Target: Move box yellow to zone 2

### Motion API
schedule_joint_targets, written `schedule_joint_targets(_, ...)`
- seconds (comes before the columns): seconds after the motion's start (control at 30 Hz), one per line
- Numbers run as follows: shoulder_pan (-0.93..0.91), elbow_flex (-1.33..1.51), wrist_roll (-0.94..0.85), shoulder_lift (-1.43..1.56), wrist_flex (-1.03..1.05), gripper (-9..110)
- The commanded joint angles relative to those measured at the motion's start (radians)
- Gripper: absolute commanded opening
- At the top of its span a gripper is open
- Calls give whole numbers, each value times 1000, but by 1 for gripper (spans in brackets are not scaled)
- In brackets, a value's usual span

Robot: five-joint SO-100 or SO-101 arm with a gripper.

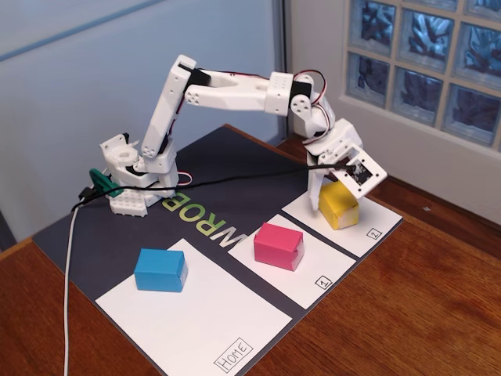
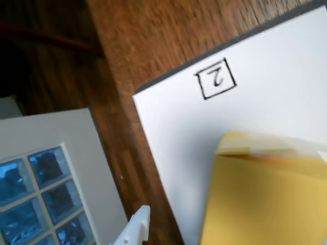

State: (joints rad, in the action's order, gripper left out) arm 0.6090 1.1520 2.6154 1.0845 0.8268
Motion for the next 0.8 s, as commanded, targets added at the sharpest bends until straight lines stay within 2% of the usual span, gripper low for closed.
schedule_joint_targets(0.0,2,-20,295,126,9,48)
schedule_joint_targets(0.33,28,104,167,287,-3,49)
schedule_joint_targets(0.63,-11,337,-117,495,-23,46)
schedule_joint_targets(0.77,-64,426,-281,597,-23,40)
